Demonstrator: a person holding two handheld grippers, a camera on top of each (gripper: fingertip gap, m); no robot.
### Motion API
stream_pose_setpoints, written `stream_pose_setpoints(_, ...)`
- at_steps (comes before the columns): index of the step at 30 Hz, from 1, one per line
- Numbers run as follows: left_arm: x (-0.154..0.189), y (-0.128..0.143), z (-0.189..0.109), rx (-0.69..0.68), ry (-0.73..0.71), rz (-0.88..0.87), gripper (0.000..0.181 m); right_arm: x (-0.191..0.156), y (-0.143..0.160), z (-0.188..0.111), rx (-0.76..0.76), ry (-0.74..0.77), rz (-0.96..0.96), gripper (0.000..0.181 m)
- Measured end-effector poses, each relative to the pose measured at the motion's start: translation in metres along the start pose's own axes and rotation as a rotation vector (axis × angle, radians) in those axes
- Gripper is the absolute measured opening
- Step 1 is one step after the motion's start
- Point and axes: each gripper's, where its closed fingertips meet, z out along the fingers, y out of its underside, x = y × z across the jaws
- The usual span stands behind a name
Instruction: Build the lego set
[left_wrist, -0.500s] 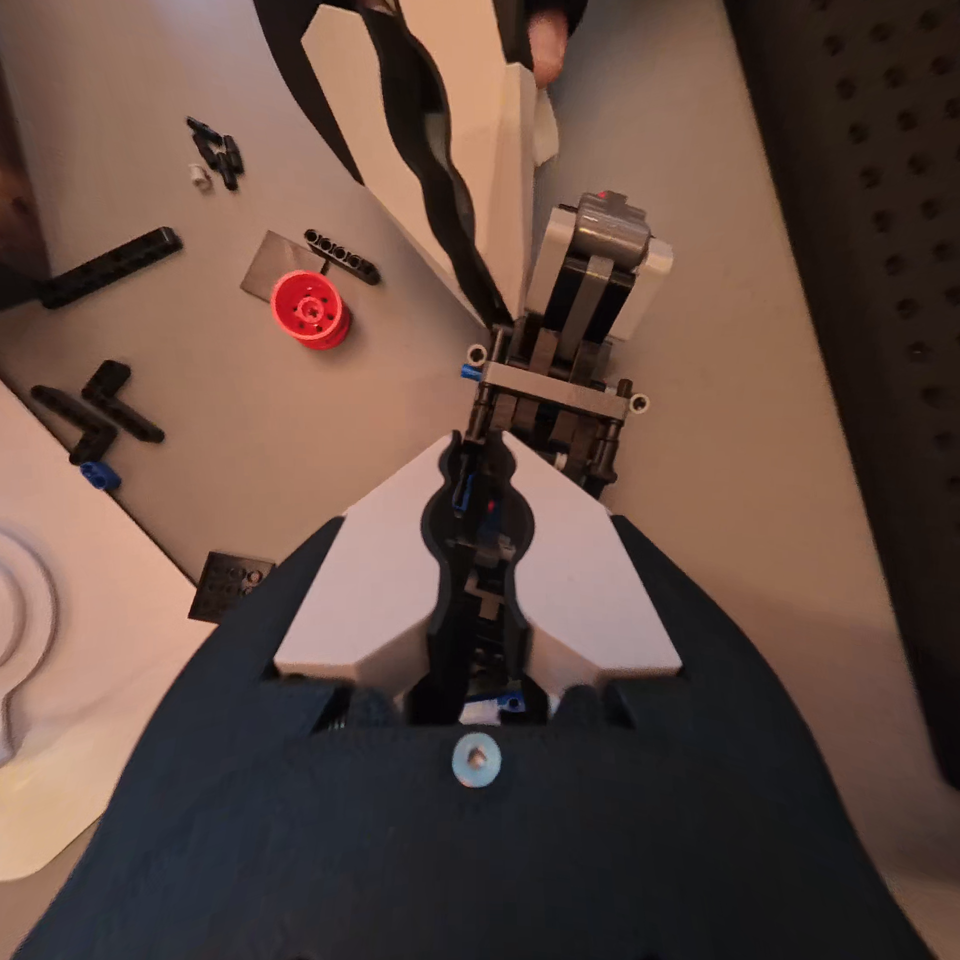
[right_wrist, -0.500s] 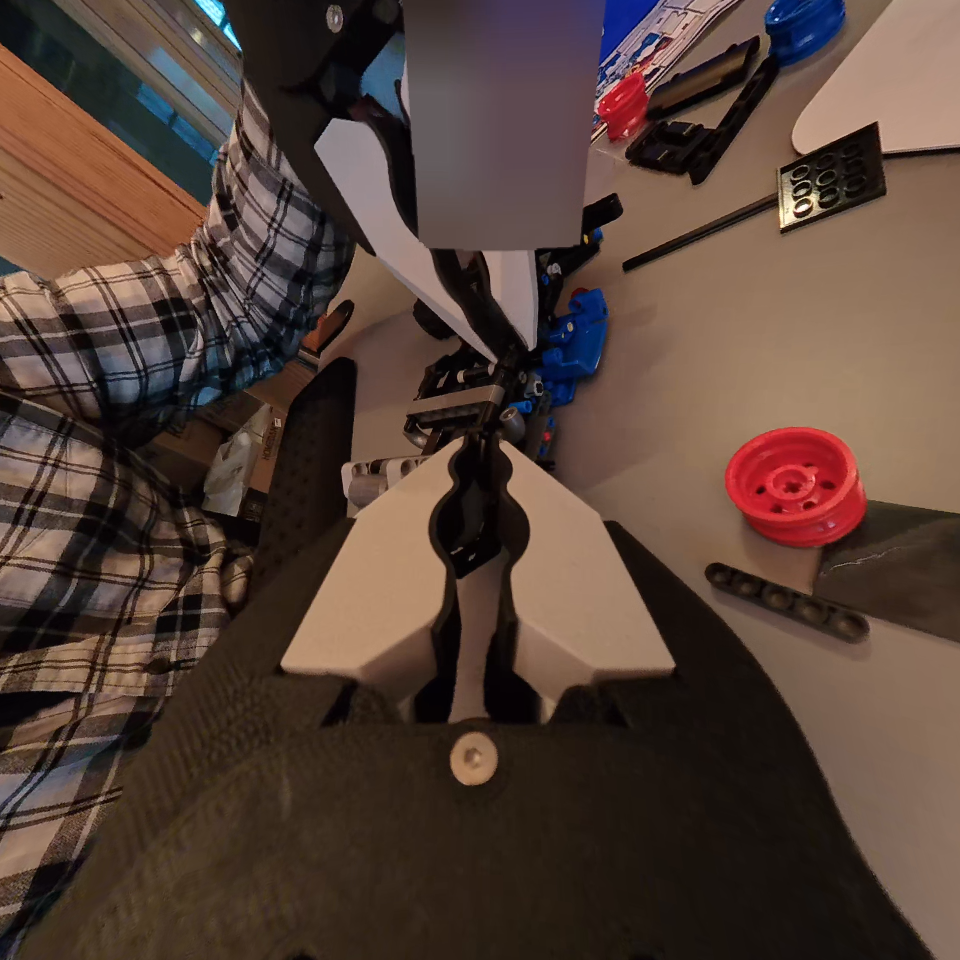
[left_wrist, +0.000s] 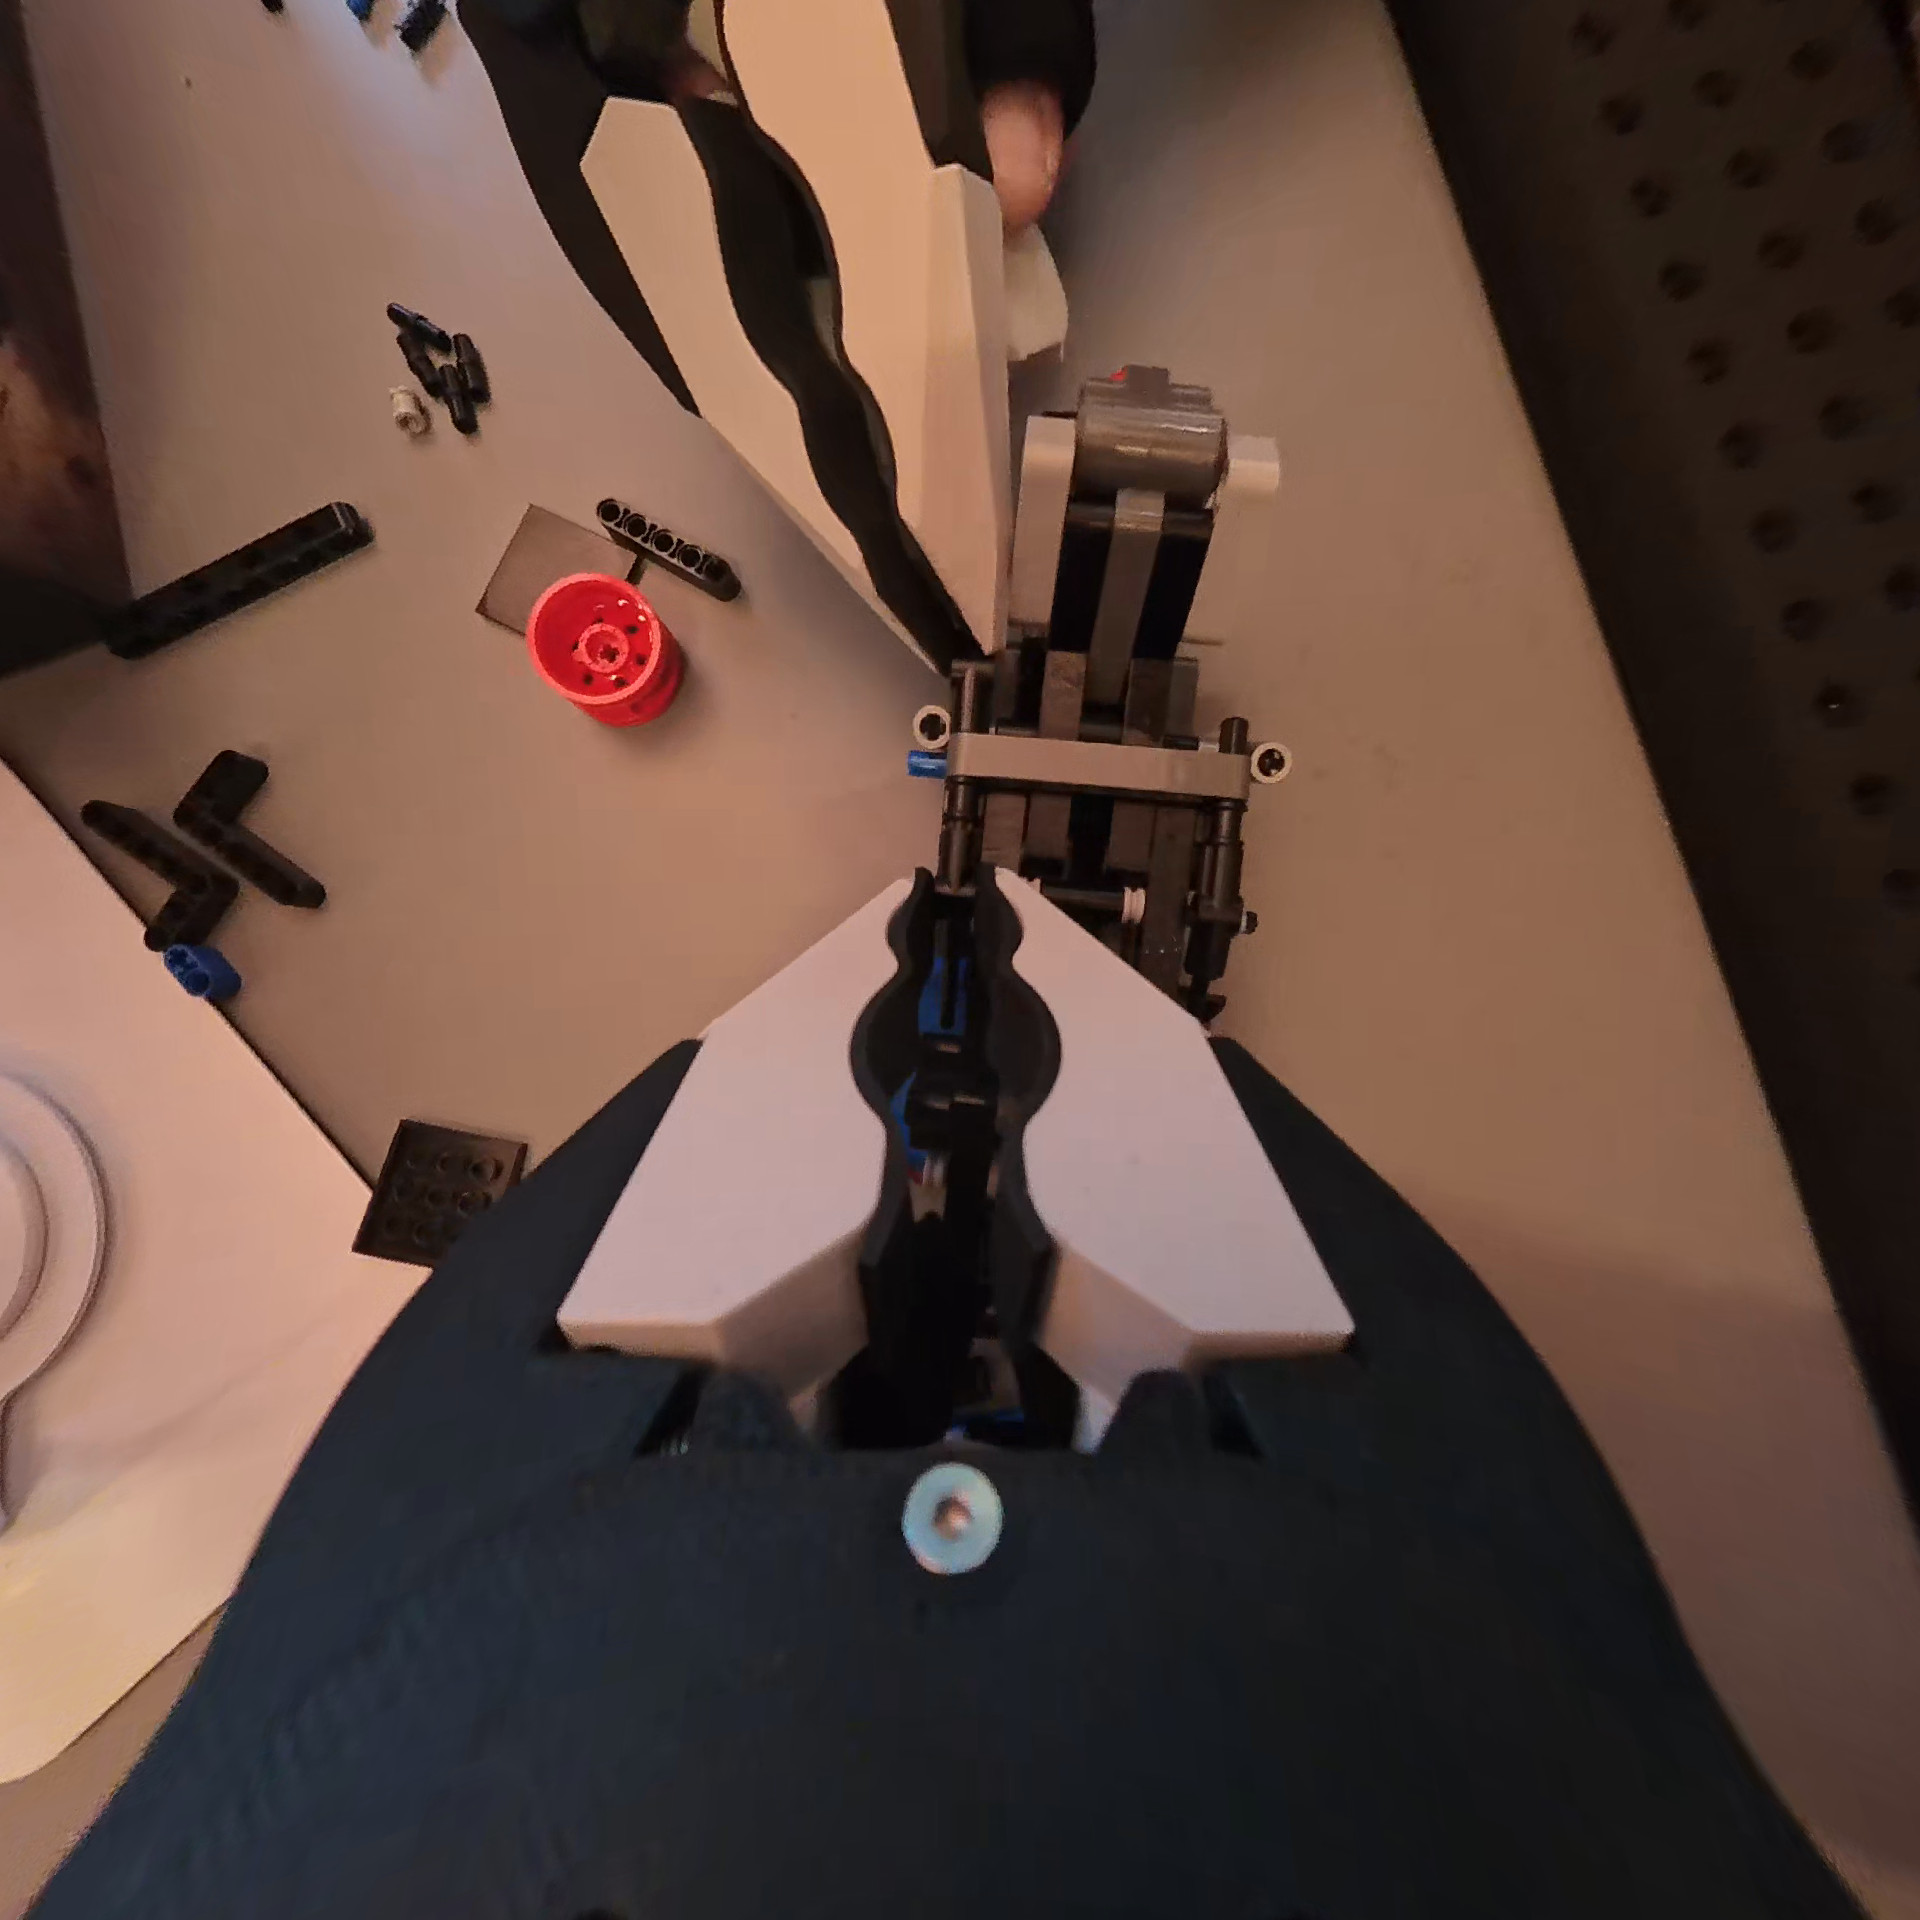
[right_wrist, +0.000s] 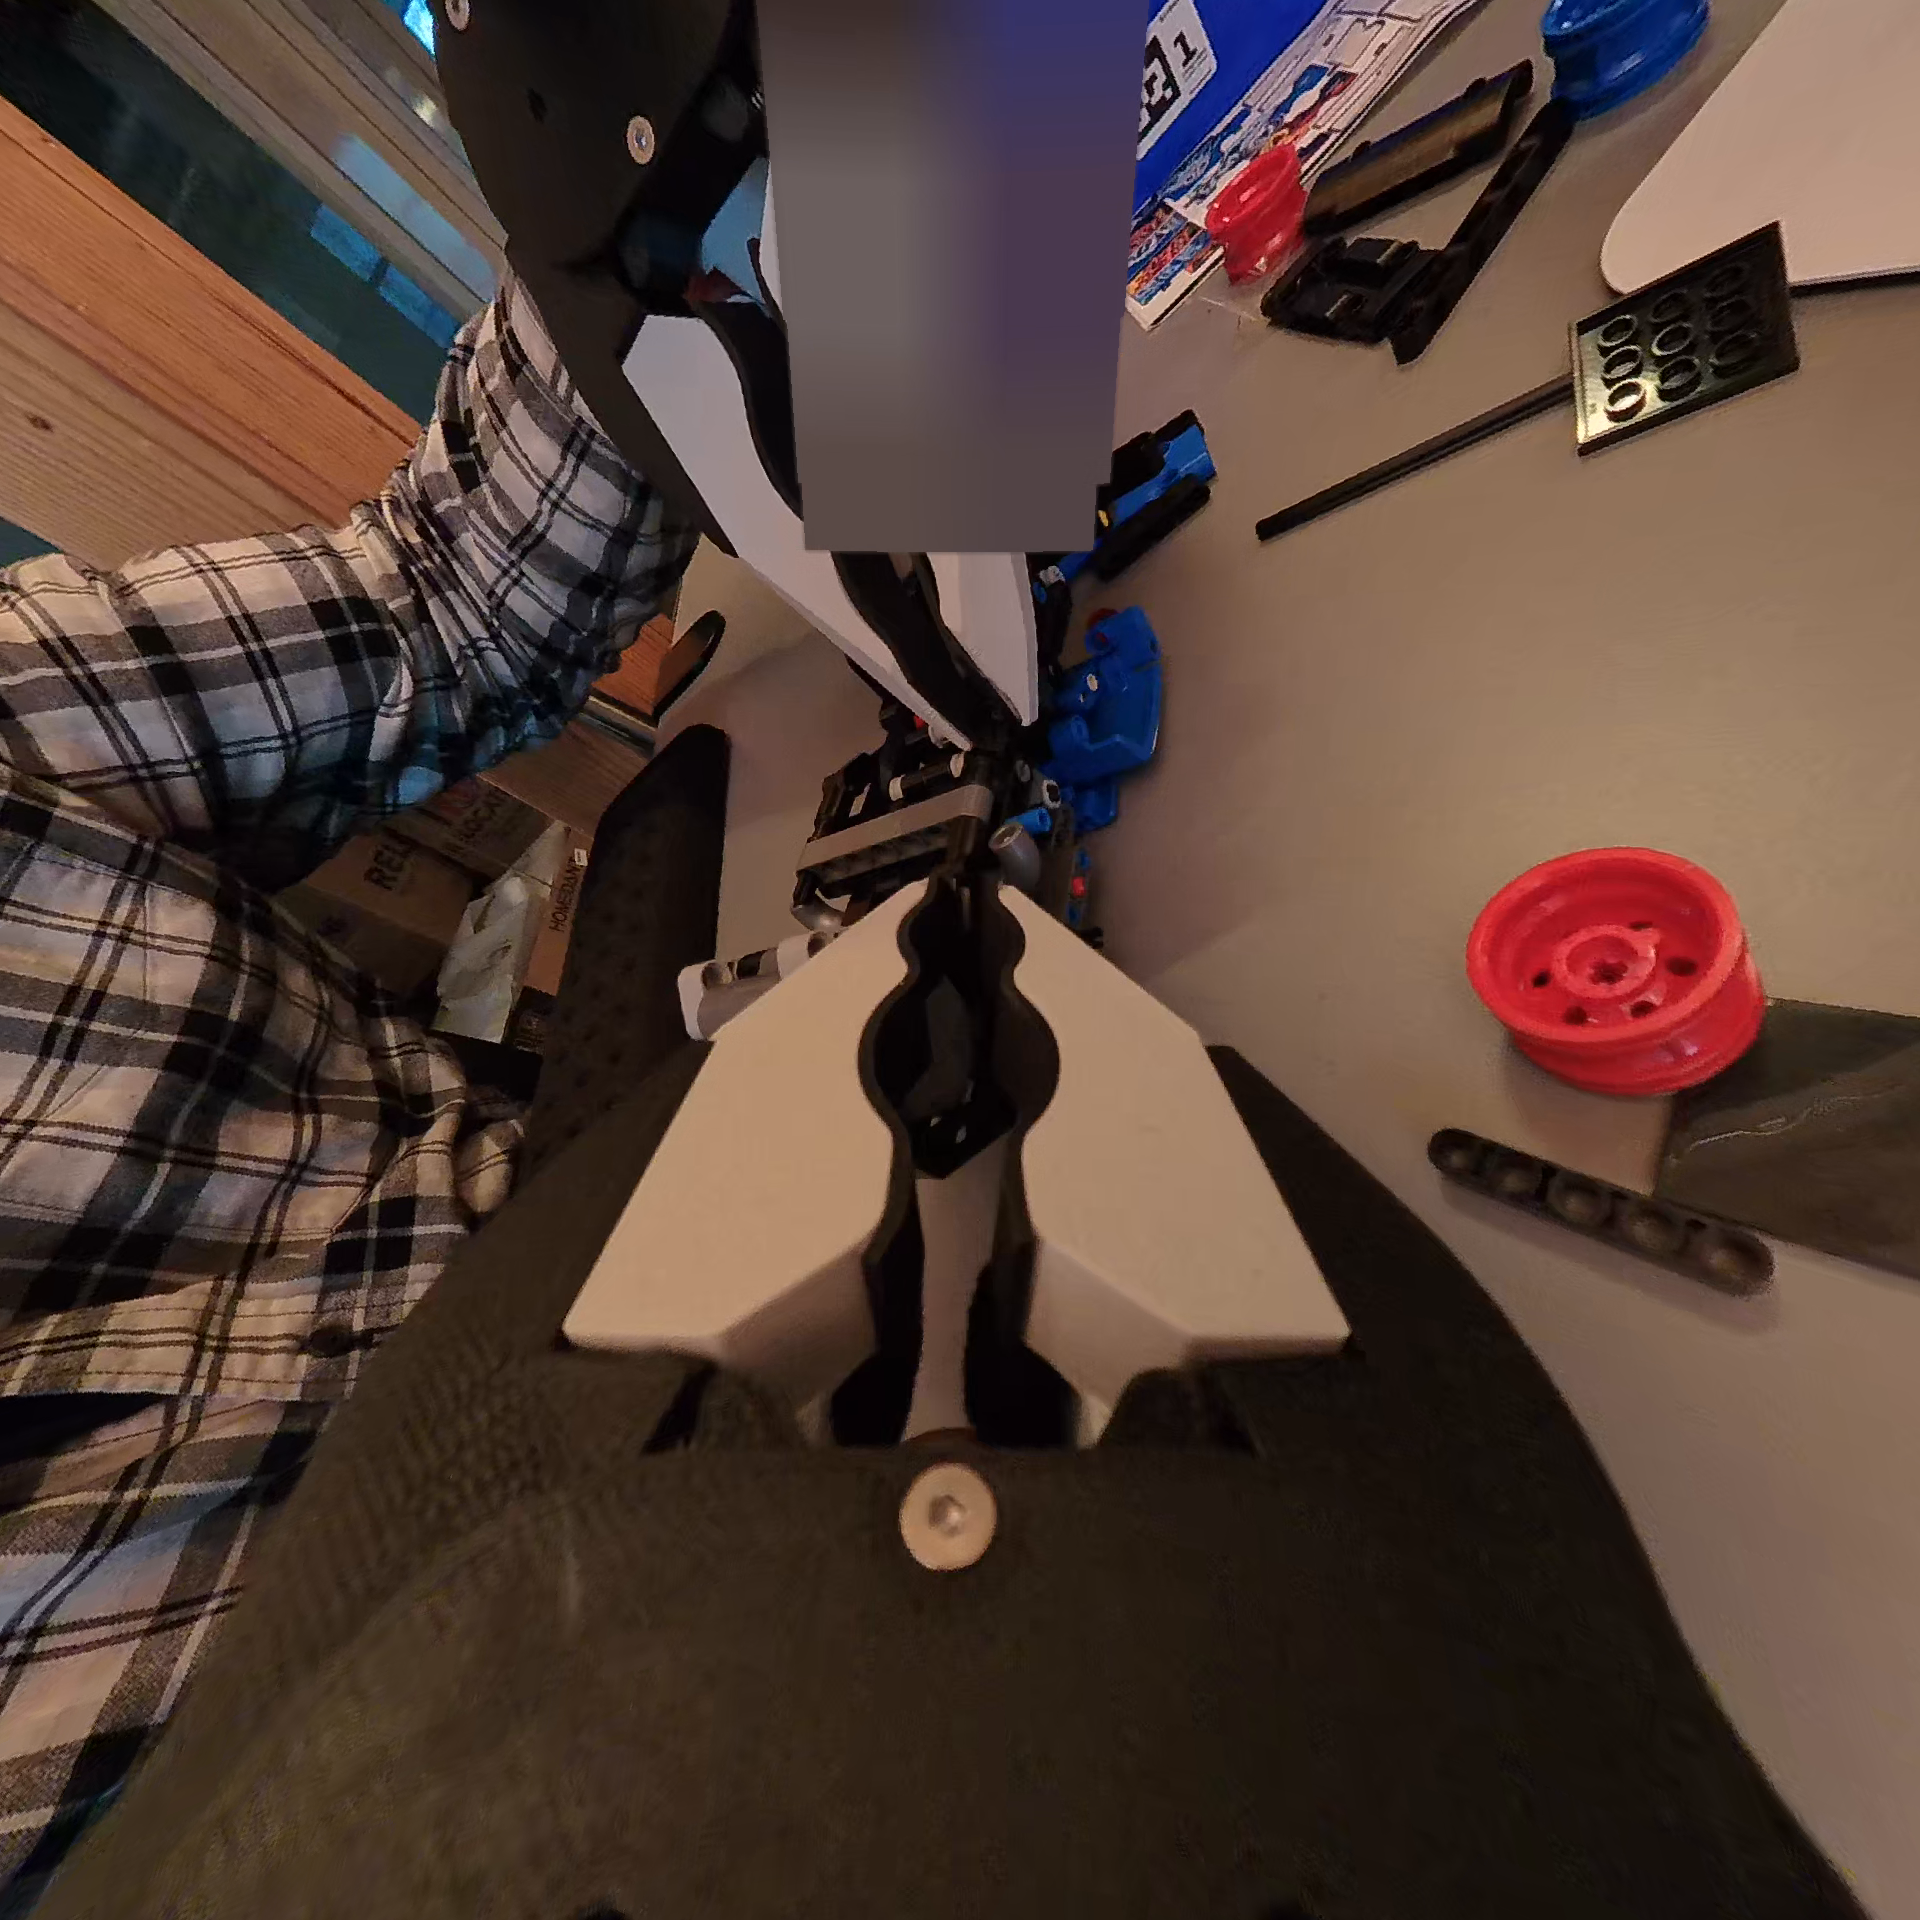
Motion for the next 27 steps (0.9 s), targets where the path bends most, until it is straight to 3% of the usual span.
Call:
stream_pose_setpoints(16,0.0,0.0,-0.001,-0.006,-0.056,-0.034,0.003,0.001,-0.002,0.003,-0.008,0.0,-0.001,0.002)
stream_pose_setpoints(23,-0.017,0.017,-0.025,-0.002,-0.144,-0.169,0.013,0.0,-0.007,0.004,0.007,0.004,-0.012,0.004)
stream_pose_setpoints(27,-0.009,0.017,-0.036,0.059,-0.151,-0.202,0.024,-0.002,-0.006,0.003,-0.001,0.024,-0.047,0.004)
